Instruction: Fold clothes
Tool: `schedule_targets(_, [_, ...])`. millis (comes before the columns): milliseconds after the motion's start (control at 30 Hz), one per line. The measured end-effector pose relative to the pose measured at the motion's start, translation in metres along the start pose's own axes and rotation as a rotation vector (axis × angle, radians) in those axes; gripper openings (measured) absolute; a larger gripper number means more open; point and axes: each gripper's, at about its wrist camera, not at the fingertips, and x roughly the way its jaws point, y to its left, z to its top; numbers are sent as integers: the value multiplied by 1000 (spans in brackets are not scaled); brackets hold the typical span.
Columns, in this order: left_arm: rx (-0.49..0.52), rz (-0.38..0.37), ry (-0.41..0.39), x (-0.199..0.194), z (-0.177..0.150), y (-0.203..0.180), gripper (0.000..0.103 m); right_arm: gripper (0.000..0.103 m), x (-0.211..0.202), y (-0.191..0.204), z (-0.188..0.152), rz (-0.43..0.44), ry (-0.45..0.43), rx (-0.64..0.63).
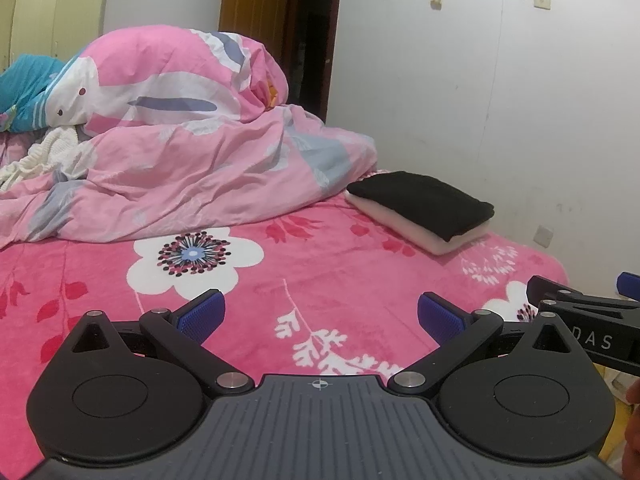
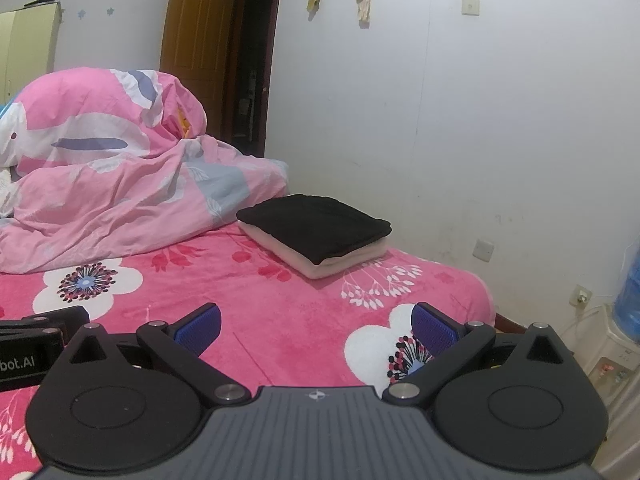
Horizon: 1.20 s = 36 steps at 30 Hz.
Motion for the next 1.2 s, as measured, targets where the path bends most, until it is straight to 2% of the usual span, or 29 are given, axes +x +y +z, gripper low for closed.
schedule_targets(1200, [-3,8,15,1,-2,3,103,103,-1,8,-3,-3,9,-8])
